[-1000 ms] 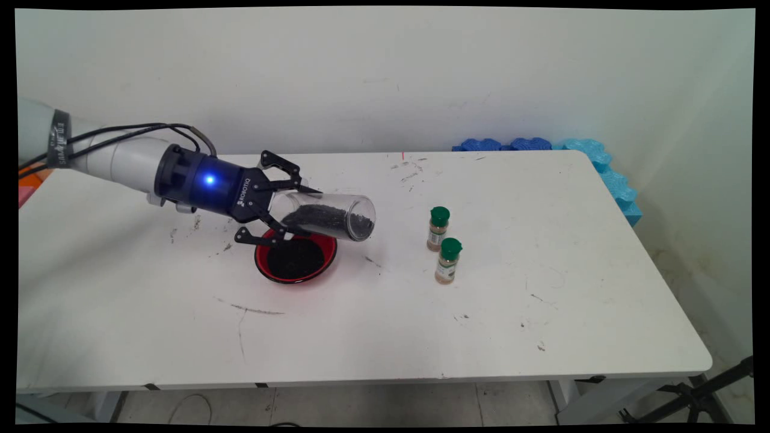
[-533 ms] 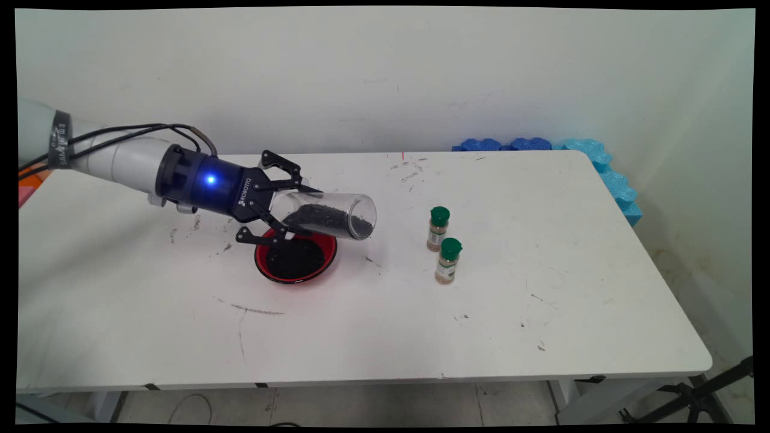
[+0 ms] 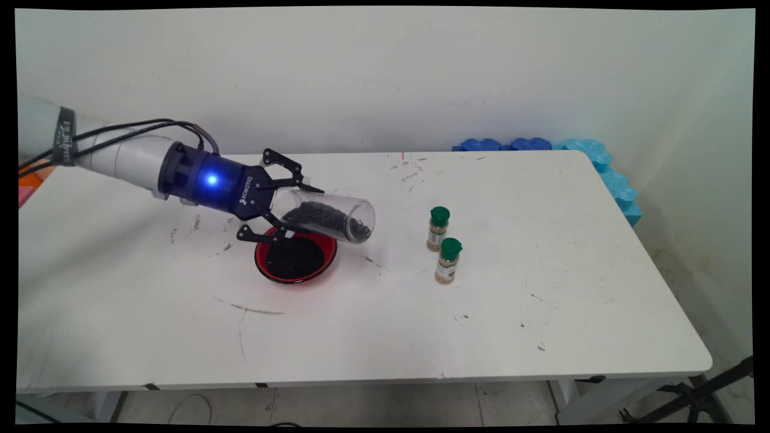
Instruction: Pour the black seasoning powder in the red bowl
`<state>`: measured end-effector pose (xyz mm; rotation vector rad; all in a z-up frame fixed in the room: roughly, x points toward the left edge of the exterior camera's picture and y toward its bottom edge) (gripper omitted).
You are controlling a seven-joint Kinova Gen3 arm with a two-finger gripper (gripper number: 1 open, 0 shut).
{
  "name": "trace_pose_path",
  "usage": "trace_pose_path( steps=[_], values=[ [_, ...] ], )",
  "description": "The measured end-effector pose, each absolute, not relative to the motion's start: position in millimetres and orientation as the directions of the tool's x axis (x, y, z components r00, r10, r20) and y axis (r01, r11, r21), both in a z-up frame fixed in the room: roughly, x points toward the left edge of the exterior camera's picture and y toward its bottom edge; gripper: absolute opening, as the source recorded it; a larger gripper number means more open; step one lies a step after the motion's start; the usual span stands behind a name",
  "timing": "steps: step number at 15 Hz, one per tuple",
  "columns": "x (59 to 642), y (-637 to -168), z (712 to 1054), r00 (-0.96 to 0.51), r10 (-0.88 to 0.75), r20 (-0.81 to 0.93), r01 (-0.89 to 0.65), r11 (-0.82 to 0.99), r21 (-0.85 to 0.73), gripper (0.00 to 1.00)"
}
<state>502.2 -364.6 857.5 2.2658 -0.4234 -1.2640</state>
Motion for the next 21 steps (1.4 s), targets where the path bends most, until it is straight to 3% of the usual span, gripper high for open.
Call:
trace_pose_path(
  steps=[8,21],
  values=[
    [501,-377,865,0.448,-0.776,-0.444,-0.256,-0.588,0.768,0.0],
    [496,-389,880,0.187,-0.982,0.019,-0.508,-0.08,0.858,0.0]
  ],
)
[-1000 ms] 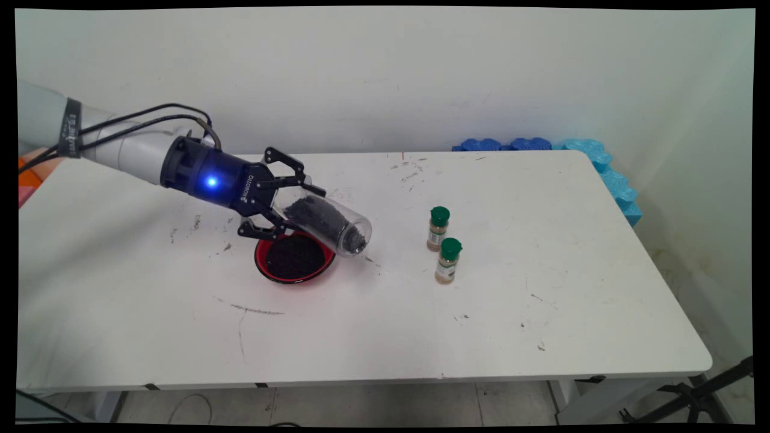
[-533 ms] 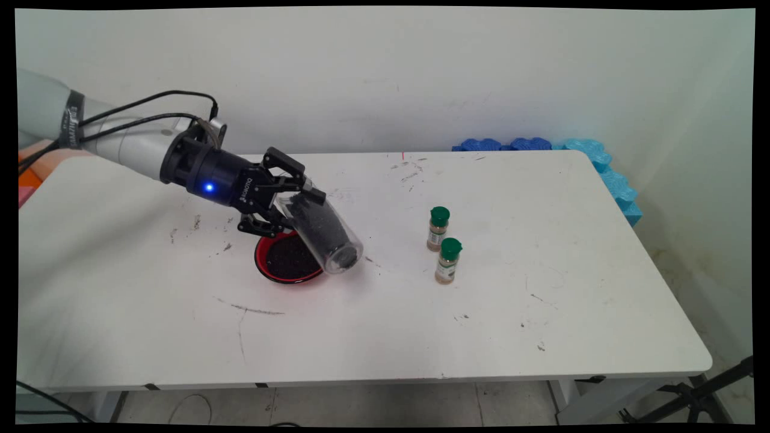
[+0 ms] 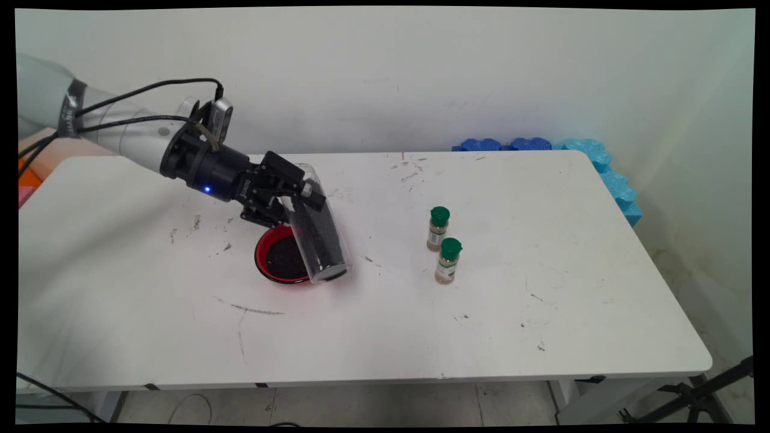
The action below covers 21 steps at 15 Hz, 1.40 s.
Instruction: Pour the black seasoning powder in the red bowl
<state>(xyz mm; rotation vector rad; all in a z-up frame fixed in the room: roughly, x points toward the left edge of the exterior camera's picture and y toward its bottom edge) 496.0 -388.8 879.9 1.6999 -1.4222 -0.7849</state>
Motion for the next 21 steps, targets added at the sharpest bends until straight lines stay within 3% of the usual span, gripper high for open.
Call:
trace_pose_path(
  steps=[11,21],
  values=[
    [483,-407,903,-0.055,-0.908,0.415,-0.572,0.369,0.733,0.0],
    [466,-418,921,-0.363,-0.579,0.73,-0.498,0.783,0.373,0.0]
  ],
)
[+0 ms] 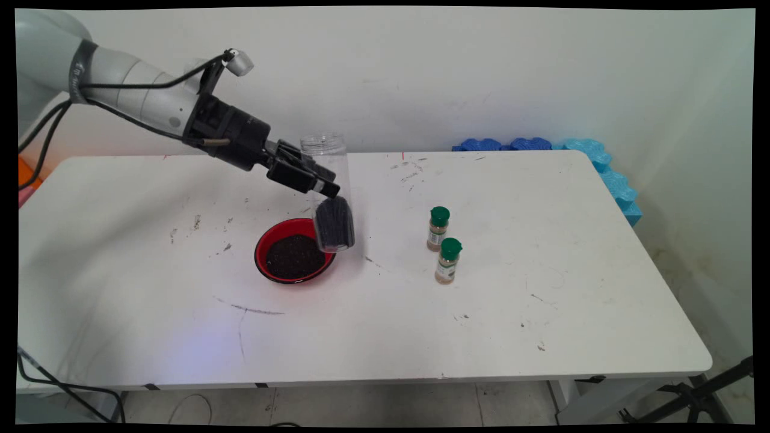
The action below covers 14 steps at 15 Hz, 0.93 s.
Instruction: Pour the black seasoning powder in the red bowl, then place the picked object on the table
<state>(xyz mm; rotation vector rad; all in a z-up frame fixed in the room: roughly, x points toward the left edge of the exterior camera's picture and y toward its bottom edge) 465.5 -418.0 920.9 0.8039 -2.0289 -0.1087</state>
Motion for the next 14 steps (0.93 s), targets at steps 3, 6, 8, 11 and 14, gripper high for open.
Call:
trace_pose_path(
  steps=[3,6,8,11,14],
  values=[
    [459,-421,924,-0.451,-0.434,0.78,-0.447,0.866,0.224,0.0],
    [450,-424,924,-0.523,-0.296,0.799,-0.393,0.916,0.082,0.0],
    [444,-424,922,-0.552,-0.236,0.8,-0.369,0.929,0.019,0.0],
    [433,-425,915,-0.572,-0.185,0.8,-0.353,0.935,-0.037,0.0],
    [421,-425,904,-0.575,-0.162,0.802,-0.35,0.935,-0.062,0.0]
  ],
)
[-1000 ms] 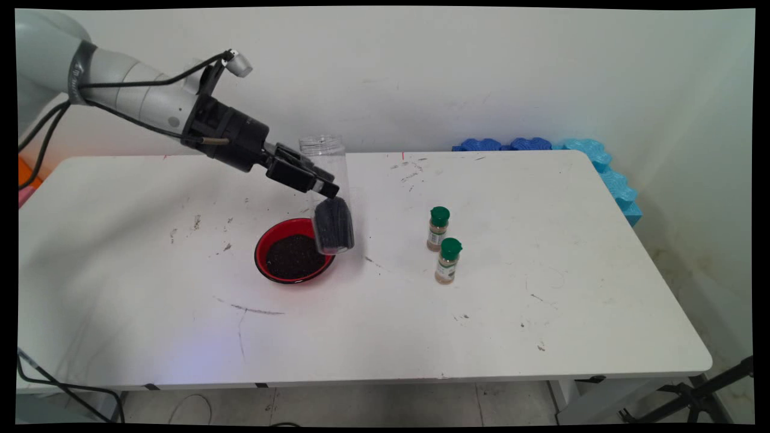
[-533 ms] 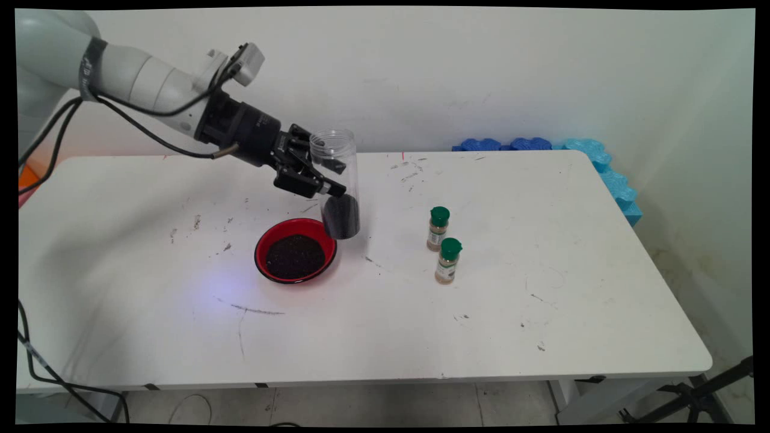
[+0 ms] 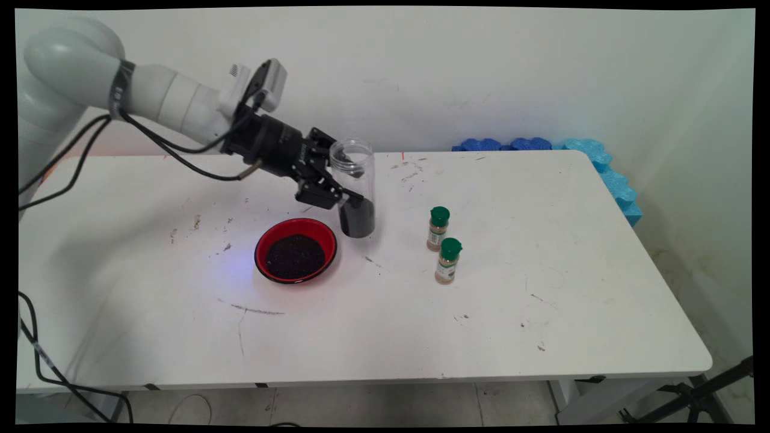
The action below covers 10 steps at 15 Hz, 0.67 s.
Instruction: Place the picked object on the table
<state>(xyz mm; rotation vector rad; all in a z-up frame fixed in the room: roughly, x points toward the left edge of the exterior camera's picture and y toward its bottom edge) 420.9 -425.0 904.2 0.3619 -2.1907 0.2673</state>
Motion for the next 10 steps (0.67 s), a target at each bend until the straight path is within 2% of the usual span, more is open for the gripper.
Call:
trace_pose_path(
  steps=[10],
  values=[
    [392,-430,862,-0.549,-0.205,0.81,-0.39,0.92,-0.032,0.0]
  ],
)
